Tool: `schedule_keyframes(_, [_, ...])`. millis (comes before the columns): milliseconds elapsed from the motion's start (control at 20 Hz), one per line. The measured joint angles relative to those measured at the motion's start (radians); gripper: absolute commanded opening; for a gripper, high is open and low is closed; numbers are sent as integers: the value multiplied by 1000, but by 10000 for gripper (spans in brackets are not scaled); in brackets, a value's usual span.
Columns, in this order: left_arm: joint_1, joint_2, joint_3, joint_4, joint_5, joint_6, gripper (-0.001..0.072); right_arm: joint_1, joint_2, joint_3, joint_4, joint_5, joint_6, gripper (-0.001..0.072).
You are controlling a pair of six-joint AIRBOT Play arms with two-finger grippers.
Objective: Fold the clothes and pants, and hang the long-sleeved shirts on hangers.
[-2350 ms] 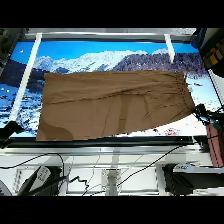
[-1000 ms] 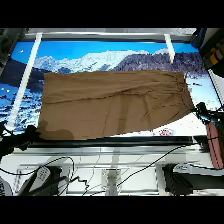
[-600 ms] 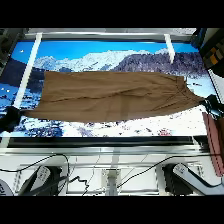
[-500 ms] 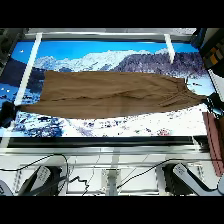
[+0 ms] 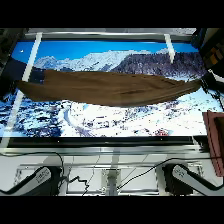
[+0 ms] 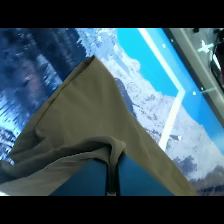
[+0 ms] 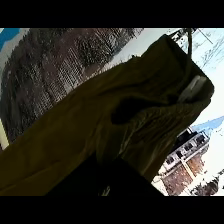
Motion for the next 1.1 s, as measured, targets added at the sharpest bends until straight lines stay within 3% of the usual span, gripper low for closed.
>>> schedule_keyframes(350, [-122,-287,233,22,87,-126,22,48,-278,235,-38,-69,270,34])
schedule_keyframes(550, [-204,-372,273,-23,252,-148,22,66,-392,291,-23,-174,410,34])
schedule_keyframes(750, [-268,-442,291,-74,397,-154,39,82,-465,308,8,-291,478,37])
schedule_keyframes(800, [-279,-459,299,-80,417,-155,196,87,-478,309,12,-318,483,133])
schedule_keyframes(850, [-289,-475,312,-85,435,-155,612,93,-488,311,14,-344,483,415])
schedule_keyframes(900, [-295,-486,327,-90,449,-155,709,100,-495,315,15,-369,463,527])
schedule_keyframes(1100, [-303,-488,394,-47,420,-151,709,119,-497,371,18,-357,195,525])
